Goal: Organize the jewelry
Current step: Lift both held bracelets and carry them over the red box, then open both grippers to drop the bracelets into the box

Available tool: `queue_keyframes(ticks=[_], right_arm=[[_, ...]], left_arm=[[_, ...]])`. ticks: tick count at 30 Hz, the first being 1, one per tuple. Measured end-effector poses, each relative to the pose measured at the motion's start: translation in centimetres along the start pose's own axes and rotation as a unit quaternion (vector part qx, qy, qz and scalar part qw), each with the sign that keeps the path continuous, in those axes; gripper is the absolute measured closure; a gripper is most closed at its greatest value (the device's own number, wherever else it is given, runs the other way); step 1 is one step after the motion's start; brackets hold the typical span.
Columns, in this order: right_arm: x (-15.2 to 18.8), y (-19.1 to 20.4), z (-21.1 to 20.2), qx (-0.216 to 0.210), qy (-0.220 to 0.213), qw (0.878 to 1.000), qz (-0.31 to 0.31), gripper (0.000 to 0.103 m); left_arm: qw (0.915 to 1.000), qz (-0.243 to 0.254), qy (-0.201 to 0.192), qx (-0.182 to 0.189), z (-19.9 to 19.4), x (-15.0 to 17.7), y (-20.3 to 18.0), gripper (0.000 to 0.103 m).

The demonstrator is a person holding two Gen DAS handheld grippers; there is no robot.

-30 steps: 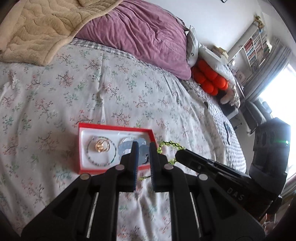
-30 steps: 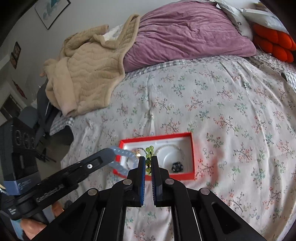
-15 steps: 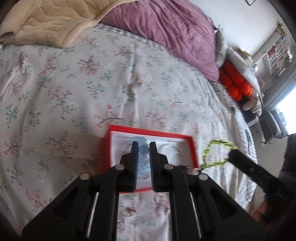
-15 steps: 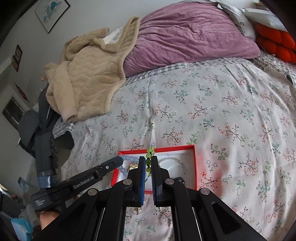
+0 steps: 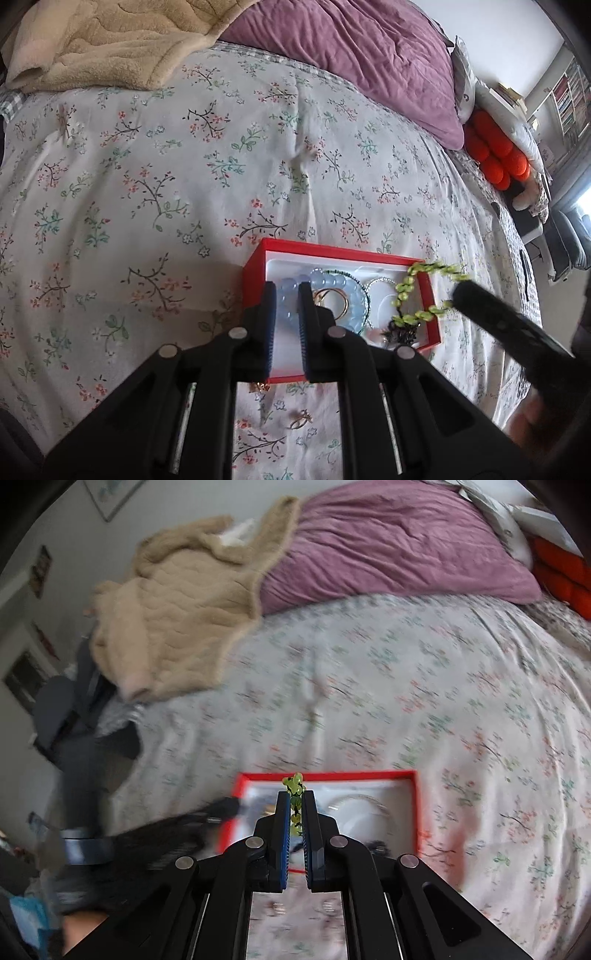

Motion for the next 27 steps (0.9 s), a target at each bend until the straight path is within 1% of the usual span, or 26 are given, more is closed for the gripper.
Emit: queue_keyframes(ticks=[1, 3, 9, 11, 13, 14, 15, 16, 17, 21, 22, 24, 25, 27], right_arm=[[0.2, -0.5, 0.6, 0.013, 0.007, 1.000, 0.001, 0.097], [0.4, -1.6, 1.5, 0.027, 0.013, 1.000, 0.007, 0.097], [0.6, -3.4, 2.7, 0.053, 0.022, 0.998, 0.017, 0.097], [0.6, -3.8, 2.8, 0.065, 0.018, 0.998, 0.018, 0.094], [0.6, -4.4, 2.9, 0.073, 0.022, 0.997, 0.026, 0.091], [0.6, -4.6, 2.8, 0.069, 0.025, 0.997, 0.030, 0.088], [0.6, -4.8, 2.7, 0.065, 0.028, 0.997, 0.033, 0.088], [0.7, -5.0, 2.6, 0.064, 0.031, 0.997, 0.034, 0.088], [0.8, -4.9, 2.4, 0.063, 0.032, 0.997, 0.032, 0.088], [1.1, -5.0, 1.5, 0.062, 0.033, 0.997, 0.023, 0.088], [1.3, -5.0, 1.3, 0.063, 0.034, 0.997, 0.022, 0.088], [1.6, -5.0, 0.9, 0.069, 0.038, 0.997, 0.017, 0.087], [1.8, -5.0, 0.7, 0.073, 0.042, 0.996, 0.015, 0.086], [2.3, -5.0, 0.4, 0.080, 0.049, 0.996, 0.011, 0.086]], left_arm=[[1.0000, 0.001, 0.001, -0.002, 0.0, 0.0, 0.0, 0.090], [1.0000, 0.002, 0.001, -0.004, -0.1, 0.0, 0.1, 0.090], [1.0000, 0.004, 0.004, -0.006, -0.3, 0.2, 0.1, 0.090], [0.9999, 0.007, 0.006, -0.009, -0.3, 0.3, 0.0, 0.090], [0.9998, 0.011, 0.008, -0.012, -0.4, 0.4, -0.2, 0.087], [0.9998, 0.012, 0.008, -0.012, -0.5, 0.5, -0.3, 0.082], [0.9998, 0.014, 0.008, -0.012, -0.6, 0.6, -0.4, 0.077], [0.9997, 0.017, 0.008, -0.013, -0.8, 0.6, -0.6, 0.074], [0.9997, 0.020, 0.008, -0.014, -0.9, 0.7, -0.7, 0.069], [0.9991, 0.035, 0.009, -0.023, -1.6, 1.3, -1.4, 0.058], [0.9989, 0.039, 0.010, -0.024, -1.8, 1.5, -1.6, 0.056], [0.9987, 0.043, 0.012, -0.025, -2.3, 1.9, -1.9, 0.046], [0.9986, 0.044, 0.013, -0.026, -2.5, 2.1, -2.0, 0.043], [0.9985, 0.046, 0.014, -0.028, -2.8, 2.5, -2.2, 0.034]])
Point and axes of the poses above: each gripper's, at about its wrist camera, not at the fingertips, and z roughly the way its jaws point, y to its left, x to its underside, the point moved 4 cm from there along z, roughly the way its jaws point, and after that the axes turned 13 degrees about x, right-handed, at the moved point
